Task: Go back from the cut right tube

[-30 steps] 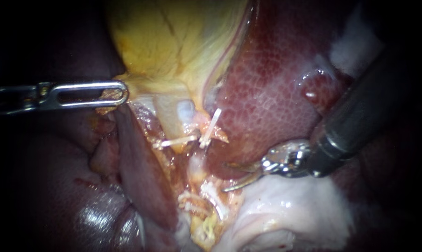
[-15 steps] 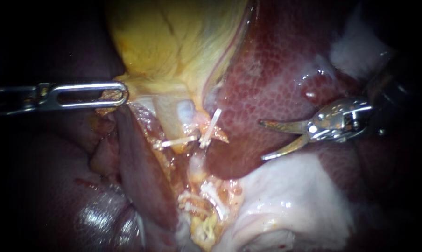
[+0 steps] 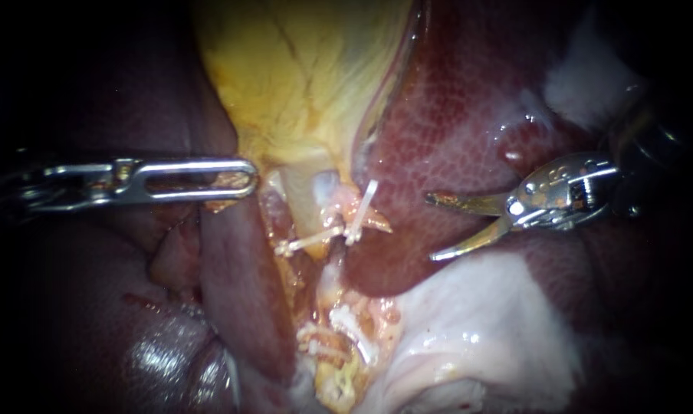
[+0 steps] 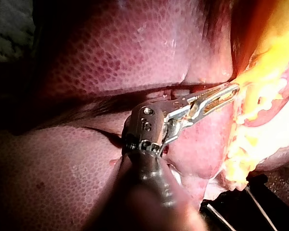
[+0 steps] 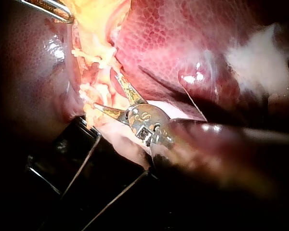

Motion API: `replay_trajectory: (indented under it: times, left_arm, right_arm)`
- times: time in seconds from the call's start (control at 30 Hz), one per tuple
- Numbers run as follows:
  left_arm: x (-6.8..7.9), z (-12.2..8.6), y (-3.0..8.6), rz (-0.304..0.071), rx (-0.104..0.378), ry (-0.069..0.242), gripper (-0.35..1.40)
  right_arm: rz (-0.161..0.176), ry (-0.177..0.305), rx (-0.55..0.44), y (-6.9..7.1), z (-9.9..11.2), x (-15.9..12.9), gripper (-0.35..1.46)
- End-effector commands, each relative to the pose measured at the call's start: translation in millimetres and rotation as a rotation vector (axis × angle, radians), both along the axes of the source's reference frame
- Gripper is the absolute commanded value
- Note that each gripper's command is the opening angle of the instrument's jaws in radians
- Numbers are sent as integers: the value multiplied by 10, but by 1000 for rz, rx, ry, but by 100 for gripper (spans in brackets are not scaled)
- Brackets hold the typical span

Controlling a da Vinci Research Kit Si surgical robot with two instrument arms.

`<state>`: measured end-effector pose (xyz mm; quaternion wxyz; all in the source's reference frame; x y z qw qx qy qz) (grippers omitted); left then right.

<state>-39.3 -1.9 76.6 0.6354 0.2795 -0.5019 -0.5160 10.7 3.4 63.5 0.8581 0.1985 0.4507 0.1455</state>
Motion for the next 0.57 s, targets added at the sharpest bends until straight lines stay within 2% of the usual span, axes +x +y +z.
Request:
replay_trajectory:
  times: [0.03, 0.17, 0.57]
  left_arm:
    - [-3, 1, -2, 4, 2, 4, -35]
    - [-7, 4, -5, 10, 1, 4, -35]
    - [-3, 1, -3, 12, 3, 2, -35]
  right_arm:
    - [0, 0, 0, 0, 0, 0, 143]
    - [-1, 0, 0, -1, -1, 0, 143]
    - [-3, 2, 1, -3, -2, 0, 143]
